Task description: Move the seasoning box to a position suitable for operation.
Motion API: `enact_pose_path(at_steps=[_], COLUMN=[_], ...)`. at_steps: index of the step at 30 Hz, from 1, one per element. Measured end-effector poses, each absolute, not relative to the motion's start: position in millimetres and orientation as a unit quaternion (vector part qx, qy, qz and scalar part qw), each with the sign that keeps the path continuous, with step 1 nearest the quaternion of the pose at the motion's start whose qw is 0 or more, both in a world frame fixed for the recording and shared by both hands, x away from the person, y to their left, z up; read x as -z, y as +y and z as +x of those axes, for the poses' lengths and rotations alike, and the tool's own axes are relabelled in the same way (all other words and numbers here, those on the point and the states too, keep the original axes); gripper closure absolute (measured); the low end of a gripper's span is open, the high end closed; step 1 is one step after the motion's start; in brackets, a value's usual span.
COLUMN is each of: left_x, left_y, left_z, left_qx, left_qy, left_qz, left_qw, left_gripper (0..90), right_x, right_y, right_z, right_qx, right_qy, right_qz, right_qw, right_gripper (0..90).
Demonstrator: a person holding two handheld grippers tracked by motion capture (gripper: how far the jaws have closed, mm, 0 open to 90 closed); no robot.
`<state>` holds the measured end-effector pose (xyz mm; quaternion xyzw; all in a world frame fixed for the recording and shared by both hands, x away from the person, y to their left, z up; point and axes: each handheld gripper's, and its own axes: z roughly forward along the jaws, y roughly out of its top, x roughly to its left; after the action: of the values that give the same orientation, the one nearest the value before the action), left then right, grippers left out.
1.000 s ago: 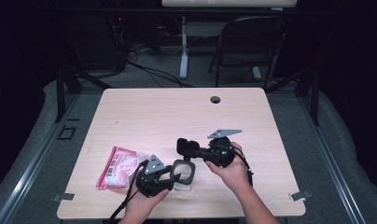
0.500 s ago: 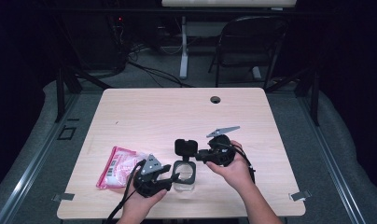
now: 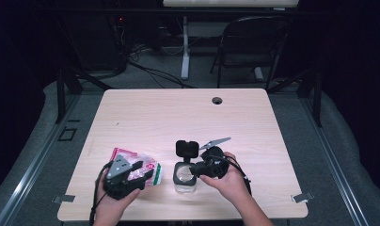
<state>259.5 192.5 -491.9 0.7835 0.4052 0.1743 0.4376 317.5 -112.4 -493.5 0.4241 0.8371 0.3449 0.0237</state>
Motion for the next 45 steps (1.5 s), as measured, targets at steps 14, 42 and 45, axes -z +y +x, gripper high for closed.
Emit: enact_pose_path(at_steps=[14, 42, 45], left_x=[528, 564, 567], left_y=[208, 187, 180], left_z=[244, 255, 257], left_qx=[-0.169, -0.234, -0.255], left_qy=[0.407, 0.388, 0.371], left_qz=[0.811, 0.835, 0.84], left_qw=[0.384, 0.313, 0.303], left_gripper=[39.3, 26.7, 28.7], right_x=[501, 493, 493], right_y=[-113, -126, -131], right_z=[321, 320, 319], right_qx=[-0.342, -0.374, -0.378], right_qy=[0.837, 0.821, 0.817], right_qz=[0.425, 0.431, 0.435], right_qw=[0.04, 0.031, 0.038], right_gripper=[66.5, 61.8, 61.8])
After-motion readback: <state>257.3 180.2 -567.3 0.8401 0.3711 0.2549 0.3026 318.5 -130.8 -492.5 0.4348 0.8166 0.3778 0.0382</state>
